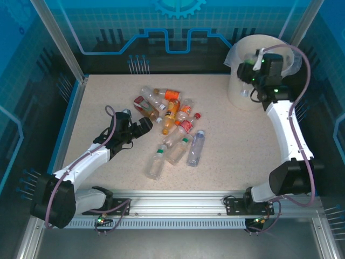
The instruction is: Put the plastic bottles in the bin
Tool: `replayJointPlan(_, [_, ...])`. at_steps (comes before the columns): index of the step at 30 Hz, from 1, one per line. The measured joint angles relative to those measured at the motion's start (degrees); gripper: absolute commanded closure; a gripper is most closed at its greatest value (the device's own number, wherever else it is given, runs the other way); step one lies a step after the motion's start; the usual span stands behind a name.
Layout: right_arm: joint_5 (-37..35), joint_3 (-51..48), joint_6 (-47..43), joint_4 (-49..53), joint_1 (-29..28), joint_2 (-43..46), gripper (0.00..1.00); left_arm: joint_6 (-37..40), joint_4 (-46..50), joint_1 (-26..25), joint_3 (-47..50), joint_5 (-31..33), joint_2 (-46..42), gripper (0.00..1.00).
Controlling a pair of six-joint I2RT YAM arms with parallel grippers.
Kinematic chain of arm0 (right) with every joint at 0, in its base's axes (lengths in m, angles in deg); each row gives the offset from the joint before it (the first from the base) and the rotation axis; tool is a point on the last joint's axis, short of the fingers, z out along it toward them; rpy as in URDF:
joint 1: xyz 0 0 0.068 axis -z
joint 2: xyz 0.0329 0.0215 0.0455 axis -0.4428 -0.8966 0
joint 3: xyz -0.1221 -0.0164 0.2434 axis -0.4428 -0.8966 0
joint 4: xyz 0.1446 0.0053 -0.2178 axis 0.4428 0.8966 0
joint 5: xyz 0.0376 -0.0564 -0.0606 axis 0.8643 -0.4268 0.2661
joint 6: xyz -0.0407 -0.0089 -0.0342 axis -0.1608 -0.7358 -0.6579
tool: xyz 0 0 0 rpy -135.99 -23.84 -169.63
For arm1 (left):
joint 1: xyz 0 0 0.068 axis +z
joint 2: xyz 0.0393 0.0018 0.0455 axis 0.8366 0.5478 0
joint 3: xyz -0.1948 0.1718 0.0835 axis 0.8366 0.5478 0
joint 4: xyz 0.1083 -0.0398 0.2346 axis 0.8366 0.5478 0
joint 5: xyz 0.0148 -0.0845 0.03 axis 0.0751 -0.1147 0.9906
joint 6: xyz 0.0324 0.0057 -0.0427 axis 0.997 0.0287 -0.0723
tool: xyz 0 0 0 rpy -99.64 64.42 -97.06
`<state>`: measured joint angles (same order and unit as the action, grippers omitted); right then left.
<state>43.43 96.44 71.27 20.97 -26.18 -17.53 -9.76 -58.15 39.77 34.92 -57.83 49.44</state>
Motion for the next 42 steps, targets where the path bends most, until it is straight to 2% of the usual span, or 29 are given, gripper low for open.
replayJointPlan(7, [8.85, 9.68, 9.60, -3.32, 7.48, -6.38, 0.65, -0.39, 0.02, 0.00, 0.00, 0.00, -0.33, 0.01])
replayJointPlan(12, [11.10, 13.00, 18.58, -5.42, 10.25, -11.96, 0.64, -0.81, 0.07, 0.00, 0.00, 0.00, -0.85, 0.01])
replayJointPlan(18, [9.25, 14.32, 31.28, -8.92, 11.63, -16.85, 0.64, -1.77, 0.04, -0.02, 0.02, 0.07, -1.81, 0.01])
replayJointPlan(26, [1.53, 14.32, 46.86, -14.36, 11.96, -21.22, 0.60, -1.92, 0.02, -0.02, 0.07, 0.31, -1.84, 0.01])
replayJointPlan(30, [-3.65, 14.82, 51.67, -14.43, 11.82, -22.84, 0.49, -1.95, 0.02, 0.00, 0.13, 0.46, -1.84, 0.01])
replayJointPlan(37, [-15.19, 22.58, 55.36, -8.87, 9.92, -25.44, 0.22, -2.58, -0.07, -0.02, 0.13, 0.44, -1.14, 0.01])
replayJointPlan(42, [-20.63, 24.68, 55.32, -6.73, 8.35, -25.42, 0.13, -2.58, -0.02, -0.02, 0.13, 0.44, 0.04, 0.01])
